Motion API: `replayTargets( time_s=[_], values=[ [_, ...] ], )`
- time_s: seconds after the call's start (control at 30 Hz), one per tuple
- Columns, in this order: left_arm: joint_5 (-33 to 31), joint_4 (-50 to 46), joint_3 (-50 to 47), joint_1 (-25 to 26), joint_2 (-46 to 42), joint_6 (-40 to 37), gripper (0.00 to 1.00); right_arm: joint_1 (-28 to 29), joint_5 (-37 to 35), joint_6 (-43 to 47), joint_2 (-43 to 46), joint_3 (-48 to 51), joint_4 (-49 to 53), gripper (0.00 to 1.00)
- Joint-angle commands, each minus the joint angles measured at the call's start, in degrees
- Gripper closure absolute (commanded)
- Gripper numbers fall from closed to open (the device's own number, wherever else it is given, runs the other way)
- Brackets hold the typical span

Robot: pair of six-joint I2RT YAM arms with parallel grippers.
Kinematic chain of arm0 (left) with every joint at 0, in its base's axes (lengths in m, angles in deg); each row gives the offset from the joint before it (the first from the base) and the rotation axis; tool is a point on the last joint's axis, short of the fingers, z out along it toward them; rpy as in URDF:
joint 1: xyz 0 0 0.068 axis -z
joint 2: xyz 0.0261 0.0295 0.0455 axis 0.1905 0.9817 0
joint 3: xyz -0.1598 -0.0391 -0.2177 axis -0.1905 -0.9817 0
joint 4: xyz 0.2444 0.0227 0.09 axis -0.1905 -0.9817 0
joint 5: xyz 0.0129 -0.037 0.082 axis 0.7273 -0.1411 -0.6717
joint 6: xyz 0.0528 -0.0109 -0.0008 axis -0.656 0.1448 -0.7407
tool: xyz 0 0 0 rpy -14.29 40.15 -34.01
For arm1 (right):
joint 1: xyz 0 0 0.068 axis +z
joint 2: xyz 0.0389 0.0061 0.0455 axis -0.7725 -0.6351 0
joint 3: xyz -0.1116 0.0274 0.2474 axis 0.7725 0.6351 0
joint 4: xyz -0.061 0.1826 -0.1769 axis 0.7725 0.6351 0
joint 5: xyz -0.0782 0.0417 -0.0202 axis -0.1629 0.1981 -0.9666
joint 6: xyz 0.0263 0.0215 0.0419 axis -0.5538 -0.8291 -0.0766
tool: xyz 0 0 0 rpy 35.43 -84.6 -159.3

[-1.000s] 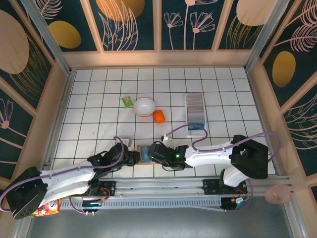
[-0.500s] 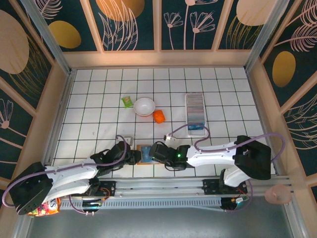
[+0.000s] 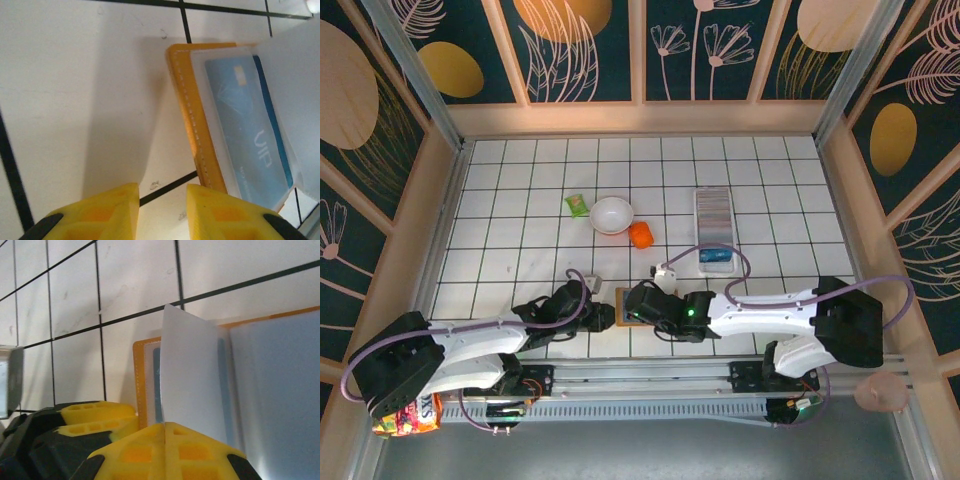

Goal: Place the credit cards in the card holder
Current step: Flip over the card slot in the card holder.

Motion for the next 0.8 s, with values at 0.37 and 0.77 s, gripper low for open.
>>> replayTargets(
  time_s=[0.37, 0.77],
  values=[
    [-13.57, -11.1, 5.23, 0.29, -0.17, 4.74, 0.65, -3.84, 7.38, 5.75, -5.28, 2.92, -11.43, 0.84],
    [-18.52, -13.3, 7.58, 0.25, -5.22, 5.97, 0.5, -6.22, 7.8, 11.37, 0.18, 4.44, -14.87, 0.45]
  ],
)
